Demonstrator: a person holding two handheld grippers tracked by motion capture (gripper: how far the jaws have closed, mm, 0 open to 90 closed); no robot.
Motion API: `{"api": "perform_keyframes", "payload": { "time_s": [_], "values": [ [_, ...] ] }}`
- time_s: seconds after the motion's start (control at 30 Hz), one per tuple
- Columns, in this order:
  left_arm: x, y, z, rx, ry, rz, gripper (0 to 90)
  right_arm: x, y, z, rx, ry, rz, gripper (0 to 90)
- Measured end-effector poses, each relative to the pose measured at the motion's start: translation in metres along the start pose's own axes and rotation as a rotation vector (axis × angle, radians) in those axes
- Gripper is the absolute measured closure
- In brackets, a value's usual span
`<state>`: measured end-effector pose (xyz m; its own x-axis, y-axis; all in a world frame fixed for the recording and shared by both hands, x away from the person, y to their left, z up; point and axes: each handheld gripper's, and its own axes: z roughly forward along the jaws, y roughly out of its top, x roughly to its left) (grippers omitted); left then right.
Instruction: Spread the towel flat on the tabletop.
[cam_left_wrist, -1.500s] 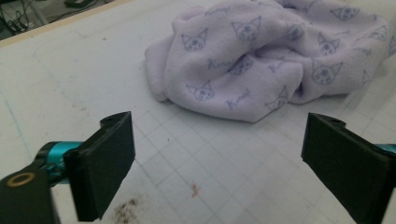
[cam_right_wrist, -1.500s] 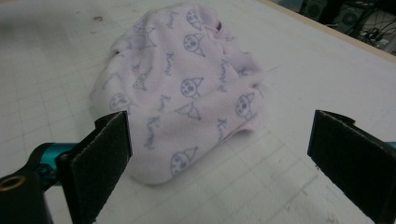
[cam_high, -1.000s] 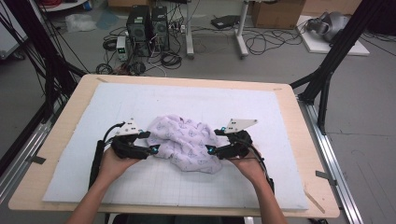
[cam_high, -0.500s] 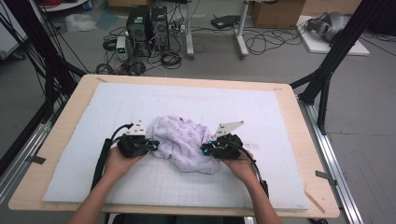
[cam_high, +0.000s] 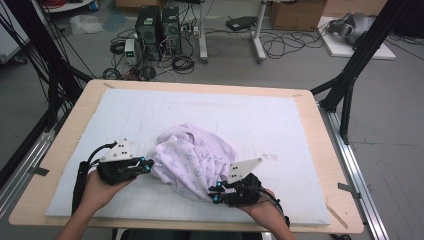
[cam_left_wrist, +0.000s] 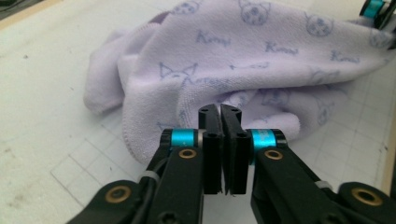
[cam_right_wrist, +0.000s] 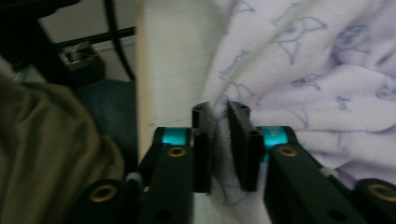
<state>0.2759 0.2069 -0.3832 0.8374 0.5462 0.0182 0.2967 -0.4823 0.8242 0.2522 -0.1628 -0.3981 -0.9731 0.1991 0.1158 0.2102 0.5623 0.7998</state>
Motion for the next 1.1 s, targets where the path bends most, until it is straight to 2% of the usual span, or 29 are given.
{"api": "perform_keyframes", "payload": {
  "time_s": [0.03,0.07,0.1,0.13,0.17,0.2,0.23,0.3,0.33,0.37,0.4,0.43,0.47,0.53,0.57,0.6,0.67,0.73,0.77,0.8,0.83,0.87,0.9,0.93,0.97,1.0,1.07,1.1],
  "values": [
    [0.002,-0.002,0.000,-0.002,0.011,-0.012,69.8,-0.001,0.003,-0.003,-0.013,-0.015,-0.011,68.4],
    [0.008,-0.003,0.002,-0.010,0.001,-0.041,65.8,-0.005,0.007,-0.006,-0.025,-0.038,-0.020,66.3],
    [0.008,-0.003,0.002,-0.010,0.001,-0.041,60.8,-0.005,0.007,-0.006,-0.025,-0.038,-0.020,66.3],
    [0.010,-0.002,0.004,-0.009,0.003,-0.048,55.1,-0.018,0.014,-0.010,-0.044,-0.096,-0.010,63.3],
    [0.015,0.000,0.013,-0.006,0.003,-0.057,51.8,-0.027,0.017,-0.011,-0.034,-0.129,-0.013,61.5],
    [0.017,0.000,0.018,-0.008,0.000,-0.067,50.0,-0.037,0.020,-0.009,-0.028,-0.152,-0.002,59.8],
    [0.017,0.000,0.018,-0.008,0.000,-0.067,48.1,-0.037,0.020,-0.009,-0.028,-0.152,-0.002,59.8],
    [0.022,0.001,0.031,0.006,-0.008,-0.066,46.0,-0.057,0.019,-0.001,-0.025,-0.182,0.022,56.7],
    [0.023,0.001,0.038,0.014,-0.008,-0.071,44.5,-0.074,0.016,0.009,-0.022,-0.186,0.076,53.7],
    [0.027,0.000,0.053,0.039,-0.025,-0.085,44.5,-0.081,0.013,0.015,-0.005,-0.188,0.089,52.6],
    [0.027,0.000,0.053,0.039,-0.025,-0.085,46.4,-0.081,0.013,0.015,-0.005,-0.188,0.089,52.6],
    [0.027,-0.001,0.061,0.054,-0.034,-0.087,55.6,-0.090,0.008,0.027,0.038,-0.178,0.127,52.0],
    [0.028,-0.002,0.066,0.082,-0.041,-0.072,68.1,-0.093,0.004,0.032,0.072,-0.183,0.133,53.3],
    [0.026,-0.005,0.072,0.114,-0.039,-0.050,84.5,-0.098,-0.004,0.037,0.093,-0.150,0.159,68.2],
    [0.025,-0.005,0.071,0.108,-0.039,-0.042,86.1,-0.098,-0.007,0.036,0.077,-0.141,0.160,77.7],
    [0.023,-0.005,0.067,0.103,-0.034,-0.036,86.6,-0.098,-0.009,0.032,0.057,-0.134,0.158,83.2],
    [0.020,-0.005,0.057,0.082,-0.020,-0.026,86.8,-0.098,-0.009,0.029,0.047,-0.126,0.167,84.3],
    [0.017,-0.007,0.043,0.063,-0.012,-0.028,87.0,-0.089,-0.007,0.015,0.026,-0.137,0.147,85.1],
    [0.016,-0.008,0.036,0.056,-0.002,-0.028,87.0,-0.089,-0.007,0.015,0.026,-0.137,0.147,85.1],
    [0.014,-0.009,0.028,0.051,0.005,-0.025,87.1,-0.077,-0.003,0.006,0.021,-0.142,0.117,85.2],
    [0.013,-0.010,0.021,0.046,0.005,-0.020,87.1,-0.077,-0.003,0.006,0.021,-0.142,0.117,85.2],
    [0.010,-0.010,0.014,0.038,0.011,-0.013,87.3,-0.064,0.000,-0.004,0.005,-0.157,0.083,85.1],
    [0.003,-0.012,0.001,0.031,0.015,-0.004,87.3,-0.058,0.001,-0.008,-0.008,-0.154,0.075,85.1],
    [0.003,-0.012,0.001,0.031,0.015,-0.004,87.3,-0.052,0.001,-0.012,-0.009,-0.155,0.067,84.9],
    [0.000,-0.013,-0.004,0.029,0.012,0.002,87.3,-0.052,0.001,-0.012,-0.009,-0.155,0.067,84.9],
    [-0.005,-0.014,-0.009,0.027,0.011,0.006,87.3,-0.042,-0.002,-0.015,0.008,-0.145,0.053,84.8],
    [-0.013,-0.018,-0.016,0.030,0.000,0.013,87.3,-0.033,-0.007,-0.018,0.025,-0.125,0.052,84.2],
    [-0.016,-0.020,-0.019,0.030,-0.008,0.017,87.2,-0.030,-0.009,-0.019,0.036,-0.093,0.054,83.1]
  ]
}}
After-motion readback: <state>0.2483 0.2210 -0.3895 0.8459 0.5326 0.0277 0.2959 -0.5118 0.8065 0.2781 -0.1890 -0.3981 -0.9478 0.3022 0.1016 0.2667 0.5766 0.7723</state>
